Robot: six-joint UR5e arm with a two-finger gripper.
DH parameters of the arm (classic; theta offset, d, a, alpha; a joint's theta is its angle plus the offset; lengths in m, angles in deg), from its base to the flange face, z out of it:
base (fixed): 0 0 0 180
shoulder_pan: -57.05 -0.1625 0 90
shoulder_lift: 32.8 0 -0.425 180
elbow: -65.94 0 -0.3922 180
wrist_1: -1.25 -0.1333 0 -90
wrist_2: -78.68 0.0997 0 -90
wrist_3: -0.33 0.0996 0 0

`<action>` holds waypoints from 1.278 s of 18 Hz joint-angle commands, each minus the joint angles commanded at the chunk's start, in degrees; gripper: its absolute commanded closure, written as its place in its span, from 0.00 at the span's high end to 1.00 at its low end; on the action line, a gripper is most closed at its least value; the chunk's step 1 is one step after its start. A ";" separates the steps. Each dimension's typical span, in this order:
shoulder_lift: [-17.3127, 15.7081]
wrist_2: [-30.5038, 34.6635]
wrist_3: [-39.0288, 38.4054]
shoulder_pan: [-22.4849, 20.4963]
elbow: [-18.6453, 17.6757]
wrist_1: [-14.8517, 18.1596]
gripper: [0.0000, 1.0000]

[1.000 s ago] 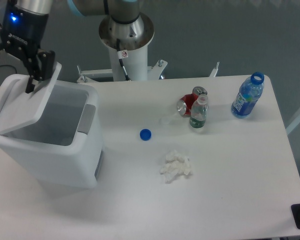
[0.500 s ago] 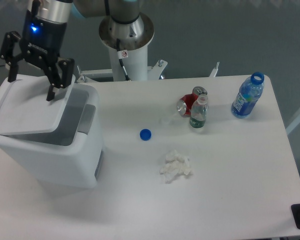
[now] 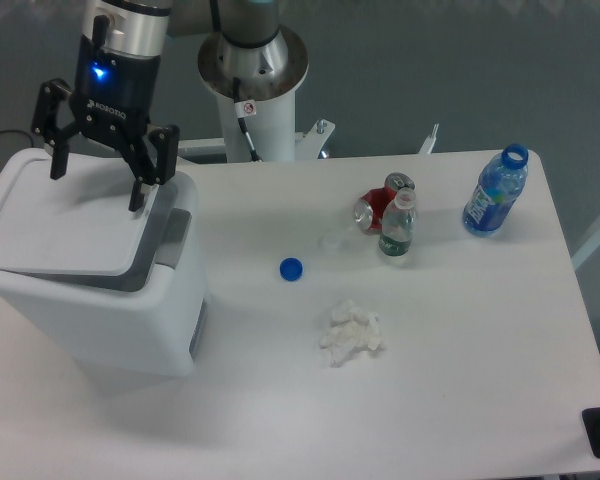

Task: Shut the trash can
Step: 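Press the gripper down on the closed lid, then lift slightly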

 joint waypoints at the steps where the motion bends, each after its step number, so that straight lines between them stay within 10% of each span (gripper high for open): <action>1: 0.00 0.00 0.00 0.09 -0.18 0.00 1.00; 23: 2.81 0.17 1.67 0.00 -0.35 -0.09 1.00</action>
